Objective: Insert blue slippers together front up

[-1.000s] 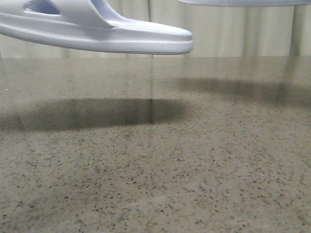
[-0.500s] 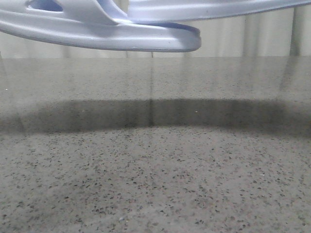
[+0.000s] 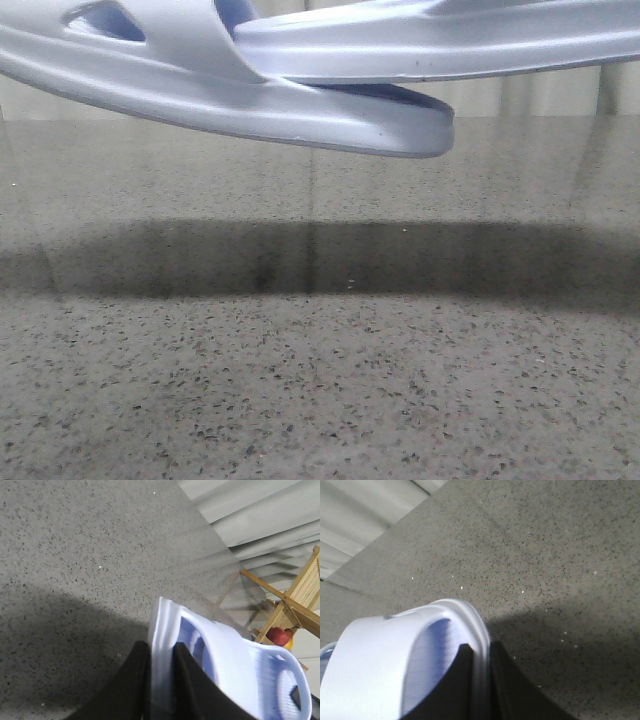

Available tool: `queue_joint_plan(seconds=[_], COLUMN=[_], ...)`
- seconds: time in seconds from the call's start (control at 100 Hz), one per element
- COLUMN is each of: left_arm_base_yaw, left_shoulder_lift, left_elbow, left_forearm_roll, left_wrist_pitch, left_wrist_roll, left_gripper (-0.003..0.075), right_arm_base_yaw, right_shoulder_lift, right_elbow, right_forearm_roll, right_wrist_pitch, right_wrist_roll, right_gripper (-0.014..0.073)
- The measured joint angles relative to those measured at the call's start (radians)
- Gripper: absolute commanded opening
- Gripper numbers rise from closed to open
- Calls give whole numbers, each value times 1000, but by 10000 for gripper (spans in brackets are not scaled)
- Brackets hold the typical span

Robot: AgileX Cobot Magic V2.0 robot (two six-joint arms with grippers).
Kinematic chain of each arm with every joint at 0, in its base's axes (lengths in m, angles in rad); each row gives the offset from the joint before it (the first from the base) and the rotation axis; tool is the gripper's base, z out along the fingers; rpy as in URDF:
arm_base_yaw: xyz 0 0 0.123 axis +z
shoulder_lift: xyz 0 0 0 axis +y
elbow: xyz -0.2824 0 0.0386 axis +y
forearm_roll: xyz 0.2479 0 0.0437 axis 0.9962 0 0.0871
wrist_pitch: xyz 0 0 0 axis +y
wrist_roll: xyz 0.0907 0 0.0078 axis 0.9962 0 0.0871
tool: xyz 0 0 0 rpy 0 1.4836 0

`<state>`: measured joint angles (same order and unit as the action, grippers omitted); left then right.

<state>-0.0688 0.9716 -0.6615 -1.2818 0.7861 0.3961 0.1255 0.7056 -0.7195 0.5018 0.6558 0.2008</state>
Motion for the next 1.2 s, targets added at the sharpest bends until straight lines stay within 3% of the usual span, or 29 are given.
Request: queue_joint_plan(seconds=[0.31,0.98,1.2], left_arm_base_yaw=[1,7,-6], left_shoulder_lift=[0,0,0], left_elbow=[0,0,0], left_forearm_roll=[-107,-402,-432], left_wrist_pitch=[108,255,268], left_wrist_roll=[68,139,145], left_gripper=[27,27,27], right_arm_base_yaw=[0,0,0], right_shoulder_lift=[2,6,40], right_elbow=[-2,-2,-2], right_forearm_roll=[116,140,192], right_wrist_pitch=[13,-125,-133], right_wrist_roll=[-152,-173,-226], right_gripper=[-107,-107,-107])
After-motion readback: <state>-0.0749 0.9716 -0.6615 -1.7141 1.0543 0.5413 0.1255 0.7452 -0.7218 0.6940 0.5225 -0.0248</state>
